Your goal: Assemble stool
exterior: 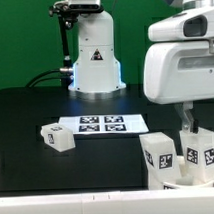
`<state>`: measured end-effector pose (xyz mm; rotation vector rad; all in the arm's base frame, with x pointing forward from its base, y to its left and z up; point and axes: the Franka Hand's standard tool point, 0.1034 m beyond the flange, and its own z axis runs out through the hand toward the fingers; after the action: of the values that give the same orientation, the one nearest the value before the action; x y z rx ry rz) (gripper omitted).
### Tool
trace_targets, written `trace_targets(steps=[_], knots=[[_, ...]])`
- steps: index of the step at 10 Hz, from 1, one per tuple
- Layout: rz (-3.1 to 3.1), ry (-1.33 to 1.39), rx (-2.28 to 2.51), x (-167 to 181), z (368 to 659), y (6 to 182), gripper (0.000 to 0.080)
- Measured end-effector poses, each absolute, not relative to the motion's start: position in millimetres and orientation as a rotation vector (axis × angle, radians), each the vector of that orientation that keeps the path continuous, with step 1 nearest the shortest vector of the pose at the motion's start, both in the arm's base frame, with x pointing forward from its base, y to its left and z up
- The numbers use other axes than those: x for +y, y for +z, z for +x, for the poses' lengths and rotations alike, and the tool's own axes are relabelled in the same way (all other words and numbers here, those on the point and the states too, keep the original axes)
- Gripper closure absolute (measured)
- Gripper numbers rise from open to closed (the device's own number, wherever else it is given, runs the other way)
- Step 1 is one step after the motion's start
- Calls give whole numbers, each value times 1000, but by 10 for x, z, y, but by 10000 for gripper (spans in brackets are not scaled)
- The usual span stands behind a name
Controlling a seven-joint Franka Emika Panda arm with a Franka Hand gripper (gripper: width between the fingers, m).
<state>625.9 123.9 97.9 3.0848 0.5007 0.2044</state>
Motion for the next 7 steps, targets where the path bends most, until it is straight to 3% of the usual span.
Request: trace_targets(steps=[4,7], knots=[[3006,185,730,1143,6305,934,151],[3022,169,649,1133,6278,779,151]])
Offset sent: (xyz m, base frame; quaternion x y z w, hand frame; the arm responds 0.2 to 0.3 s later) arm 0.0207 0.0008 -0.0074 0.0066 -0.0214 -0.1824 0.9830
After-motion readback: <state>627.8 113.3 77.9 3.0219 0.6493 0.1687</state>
